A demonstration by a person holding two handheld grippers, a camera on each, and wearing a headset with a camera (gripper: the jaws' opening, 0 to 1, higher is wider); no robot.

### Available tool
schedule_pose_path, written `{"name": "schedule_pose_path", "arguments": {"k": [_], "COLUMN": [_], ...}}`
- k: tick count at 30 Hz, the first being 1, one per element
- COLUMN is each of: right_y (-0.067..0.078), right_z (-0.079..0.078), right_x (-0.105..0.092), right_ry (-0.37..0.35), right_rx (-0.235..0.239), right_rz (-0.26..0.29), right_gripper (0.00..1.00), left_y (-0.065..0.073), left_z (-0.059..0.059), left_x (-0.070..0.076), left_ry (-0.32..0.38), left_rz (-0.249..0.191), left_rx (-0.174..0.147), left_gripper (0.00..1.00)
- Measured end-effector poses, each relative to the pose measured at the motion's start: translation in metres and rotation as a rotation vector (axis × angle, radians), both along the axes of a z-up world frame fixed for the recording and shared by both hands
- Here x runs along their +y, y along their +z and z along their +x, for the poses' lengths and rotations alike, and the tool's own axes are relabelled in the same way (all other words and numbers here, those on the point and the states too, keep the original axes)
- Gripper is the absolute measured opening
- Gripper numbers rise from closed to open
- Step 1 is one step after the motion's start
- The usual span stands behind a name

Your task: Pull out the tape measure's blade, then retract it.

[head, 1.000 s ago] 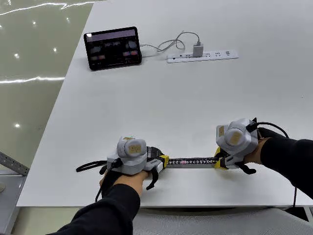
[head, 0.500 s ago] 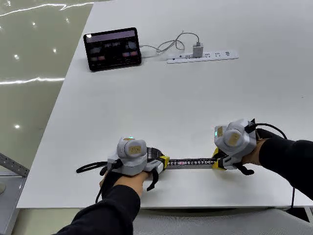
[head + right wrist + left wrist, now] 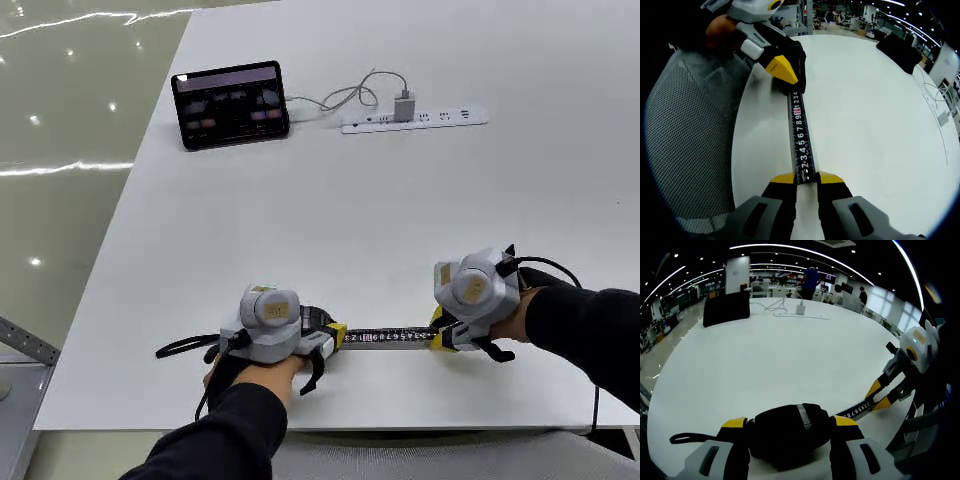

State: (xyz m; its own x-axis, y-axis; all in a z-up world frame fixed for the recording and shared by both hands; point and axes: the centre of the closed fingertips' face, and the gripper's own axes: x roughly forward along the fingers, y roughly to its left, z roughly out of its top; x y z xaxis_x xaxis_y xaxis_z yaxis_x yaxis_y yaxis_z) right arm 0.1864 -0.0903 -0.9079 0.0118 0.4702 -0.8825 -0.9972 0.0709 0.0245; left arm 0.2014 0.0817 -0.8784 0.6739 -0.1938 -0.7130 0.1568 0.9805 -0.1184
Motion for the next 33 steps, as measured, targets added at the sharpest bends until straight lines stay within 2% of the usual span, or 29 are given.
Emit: {"name": "schedule_pose_path", "arguments": {"k": [17,33], "right_y": [0.001,0.002], "right_z": [-0.002,-0.001], "right_x": [0.010,0.018], "right_ry": [0.005,0.005], "right_rx": [-0.003,0.013], "right_rz": [0.011,0.016], "right_gripper": [0.11,0.11], "left_y": [0.000,0.000], "left_z": [0.000,0.000], "left_x": [0.000,0.000], "left_ry": [0.004,0.003], "left_rz": [-0.014,-0.020], "left_rx": [0.006,0.008], "left_gripper": [0.60,0.60]}}
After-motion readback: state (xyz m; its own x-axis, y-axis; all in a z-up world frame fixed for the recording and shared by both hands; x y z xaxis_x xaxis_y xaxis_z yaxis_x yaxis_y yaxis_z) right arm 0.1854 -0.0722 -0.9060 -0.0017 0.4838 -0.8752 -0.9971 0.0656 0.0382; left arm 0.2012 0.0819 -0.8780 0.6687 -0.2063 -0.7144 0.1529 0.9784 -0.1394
